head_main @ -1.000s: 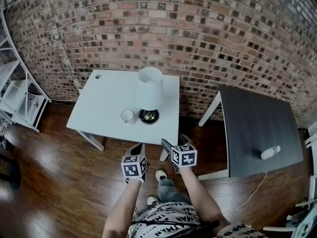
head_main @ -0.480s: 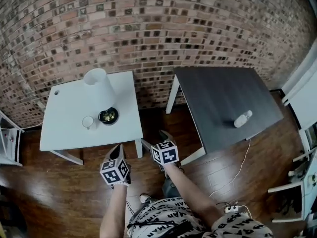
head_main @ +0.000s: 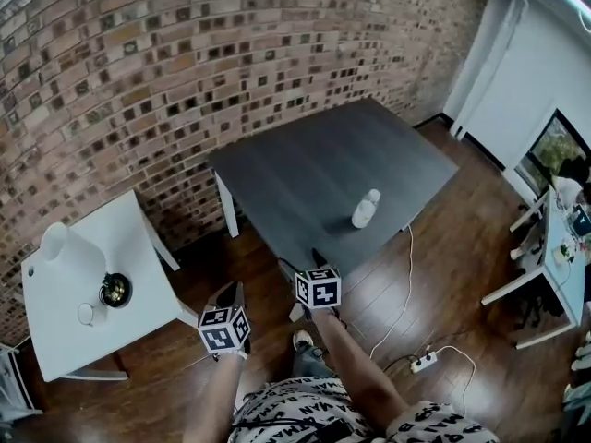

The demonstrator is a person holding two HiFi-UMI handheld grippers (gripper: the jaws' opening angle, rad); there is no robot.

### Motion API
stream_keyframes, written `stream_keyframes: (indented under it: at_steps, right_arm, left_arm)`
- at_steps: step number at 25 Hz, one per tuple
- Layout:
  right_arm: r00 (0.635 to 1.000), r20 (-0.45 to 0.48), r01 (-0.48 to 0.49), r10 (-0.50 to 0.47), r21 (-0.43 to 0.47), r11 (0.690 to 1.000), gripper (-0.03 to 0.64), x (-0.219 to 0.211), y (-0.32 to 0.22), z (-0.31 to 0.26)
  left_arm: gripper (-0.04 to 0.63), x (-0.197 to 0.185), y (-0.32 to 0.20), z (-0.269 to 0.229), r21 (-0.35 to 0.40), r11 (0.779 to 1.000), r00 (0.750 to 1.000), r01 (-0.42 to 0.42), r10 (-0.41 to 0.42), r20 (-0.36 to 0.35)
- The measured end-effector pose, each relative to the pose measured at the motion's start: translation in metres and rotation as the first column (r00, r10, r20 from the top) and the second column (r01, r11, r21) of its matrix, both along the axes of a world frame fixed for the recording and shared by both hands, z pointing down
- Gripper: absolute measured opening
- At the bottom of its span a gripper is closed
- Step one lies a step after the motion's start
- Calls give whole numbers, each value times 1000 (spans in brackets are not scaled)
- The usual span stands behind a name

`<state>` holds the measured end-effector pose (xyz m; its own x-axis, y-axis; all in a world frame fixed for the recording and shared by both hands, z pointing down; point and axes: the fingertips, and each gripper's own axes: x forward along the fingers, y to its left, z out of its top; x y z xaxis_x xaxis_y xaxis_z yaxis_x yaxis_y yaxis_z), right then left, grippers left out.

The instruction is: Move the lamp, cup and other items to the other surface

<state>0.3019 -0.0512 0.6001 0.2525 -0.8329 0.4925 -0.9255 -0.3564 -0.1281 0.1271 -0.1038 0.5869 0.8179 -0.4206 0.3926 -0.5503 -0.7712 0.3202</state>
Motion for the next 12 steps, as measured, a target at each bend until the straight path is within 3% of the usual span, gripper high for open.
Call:
stream_keyframes:
  at_steps: [6,12]
  right_arm:
    - [976,-17,-216,217,27,976,433,149,55,-10]
    - [944,-36,-326,327,21,945,433,247,86,-8]
  left_arm:
    - [3,139,36,-3,20,981,981,-193,193,10]
    - [3,240,58,2,27,951,952,-307,306,29]
